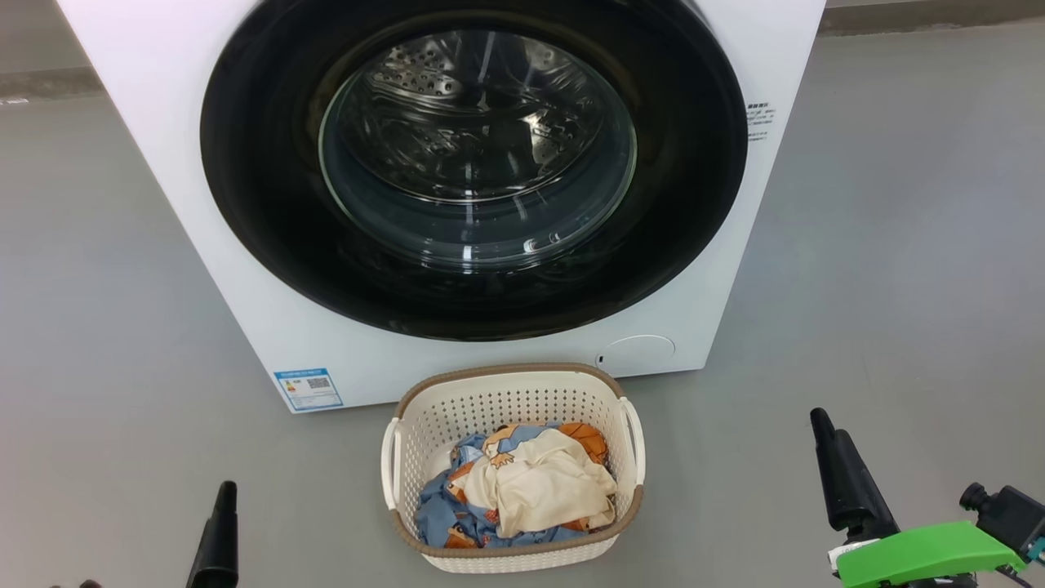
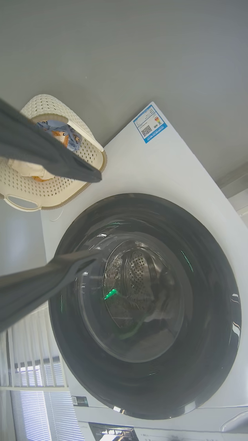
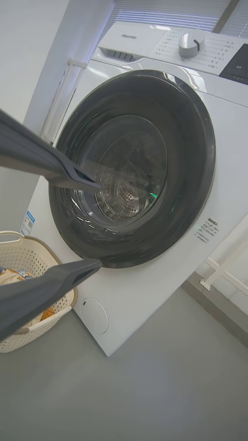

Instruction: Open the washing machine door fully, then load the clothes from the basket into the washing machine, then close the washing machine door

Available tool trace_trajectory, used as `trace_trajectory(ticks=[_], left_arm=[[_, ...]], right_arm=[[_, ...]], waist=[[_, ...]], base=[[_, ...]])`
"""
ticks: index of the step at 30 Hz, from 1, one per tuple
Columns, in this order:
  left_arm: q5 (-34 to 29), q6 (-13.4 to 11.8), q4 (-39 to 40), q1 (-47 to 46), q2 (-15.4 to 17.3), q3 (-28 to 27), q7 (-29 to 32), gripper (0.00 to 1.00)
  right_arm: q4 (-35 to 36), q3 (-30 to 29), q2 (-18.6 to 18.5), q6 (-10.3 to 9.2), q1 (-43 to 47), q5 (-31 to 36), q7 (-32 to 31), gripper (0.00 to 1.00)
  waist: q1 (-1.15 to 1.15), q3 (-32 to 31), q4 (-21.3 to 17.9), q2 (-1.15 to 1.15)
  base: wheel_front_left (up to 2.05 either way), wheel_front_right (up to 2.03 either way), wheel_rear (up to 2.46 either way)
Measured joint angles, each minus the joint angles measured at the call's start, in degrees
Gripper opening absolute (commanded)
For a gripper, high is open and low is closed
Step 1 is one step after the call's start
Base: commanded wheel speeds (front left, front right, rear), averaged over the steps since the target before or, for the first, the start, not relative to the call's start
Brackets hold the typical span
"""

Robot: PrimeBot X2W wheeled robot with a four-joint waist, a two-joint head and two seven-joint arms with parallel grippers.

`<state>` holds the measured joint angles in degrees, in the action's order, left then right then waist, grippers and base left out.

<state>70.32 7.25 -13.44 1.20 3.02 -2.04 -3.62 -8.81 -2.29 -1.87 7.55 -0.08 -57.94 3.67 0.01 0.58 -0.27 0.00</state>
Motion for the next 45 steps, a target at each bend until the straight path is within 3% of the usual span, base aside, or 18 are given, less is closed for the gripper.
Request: trace_trajectory(ticks=[27, 45], left_arm=[[-27.0, 0.1, 1.9, 1.4, 1.9, -1.0, -4.5, 1.0], [-39.1, 0.1, 2.8, 2.5, 2.8, -2.0, -7.5, 1.0]], right_arm=[[1.4, 3.4, -2.2, 0.0, 0.0, 27.5, 4.5, 1.0], [0.6, 1.9, -2.1, 0.0, 0.2, 42.3, 7.4, 1.0]], waist=[[0.0, 0.1, 0.2, 0.0], [0.0, 0.2, -0.2, 0.0]], base=[[0.0, 0.0, 0.0], [0.0, 0.0, 0.0]])
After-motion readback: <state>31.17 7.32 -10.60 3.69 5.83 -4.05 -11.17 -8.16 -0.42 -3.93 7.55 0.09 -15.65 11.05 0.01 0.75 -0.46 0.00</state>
